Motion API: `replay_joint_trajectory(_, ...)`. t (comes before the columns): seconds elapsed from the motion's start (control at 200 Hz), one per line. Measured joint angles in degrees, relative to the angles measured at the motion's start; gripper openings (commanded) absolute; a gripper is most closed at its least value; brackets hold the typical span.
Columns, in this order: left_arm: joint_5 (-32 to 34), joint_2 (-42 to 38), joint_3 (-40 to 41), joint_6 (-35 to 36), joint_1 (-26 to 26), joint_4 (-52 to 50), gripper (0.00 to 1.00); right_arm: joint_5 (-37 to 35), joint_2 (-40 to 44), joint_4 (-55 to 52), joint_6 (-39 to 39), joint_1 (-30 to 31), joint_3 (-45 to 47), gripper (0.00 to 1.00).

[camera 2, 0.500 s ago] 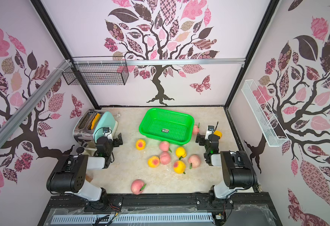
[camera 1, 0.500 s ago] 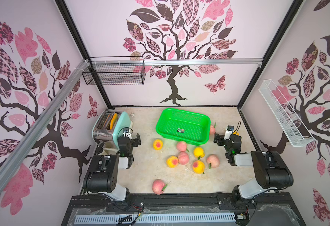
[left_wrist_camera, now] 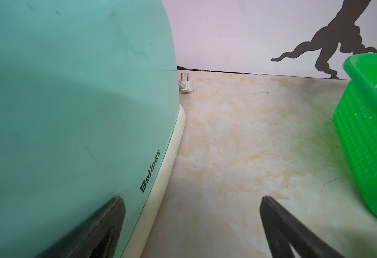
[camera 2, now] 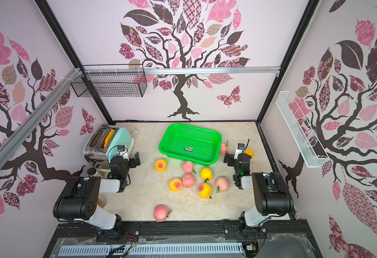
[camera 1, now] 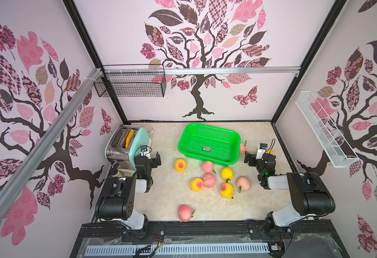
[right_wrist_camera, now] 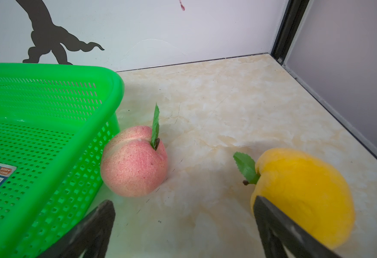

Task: Put the peaches into the basket
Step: Pick up the peach from the center of the board.

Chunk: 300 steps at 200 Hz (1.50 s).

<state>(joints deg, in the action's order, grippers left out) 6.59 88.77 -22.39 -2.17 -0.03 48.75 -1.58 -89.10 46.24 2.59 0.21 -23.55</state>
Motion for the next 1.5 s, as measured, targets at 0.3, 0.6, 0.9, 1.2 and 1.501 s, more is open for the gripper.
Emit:
replay_joint_trajectory(0.3,0.00,0.02,0.00,0.00,0.00,0.00,0.98,-0.02,0.02,0.02,0.00,0.00,0.00,1.00)
replay_joint_trajectory(0.6,-0.02,0.02,0.00,0.00,0.00,0.00,0.98,-0.07,0.00,0.02,0.00,0.00,0.00,1.00)
replay_joint_trajectory(0.9,0.85,-1.57,-0.24,-0.42,-0.13,-2.78,0.98,-4.68,5.75,-7.56,-2.08,0.02,-0.96,1.00)
replay_joint_trajectory(1.2,6.99,-15.32,-11.58,-9.05,0.22,-27.50,0.98,-6.69,18.05,-31.32,-10.64,-1.92,-14.29,1.00)
replay_joint_trajectory(1.501,-2.10,-16.17,-14.19,-22.77,-1.31,-41.64,0.98,3.93,21.16,-49.40,-16.35,-1.95,-20.26,1.00)
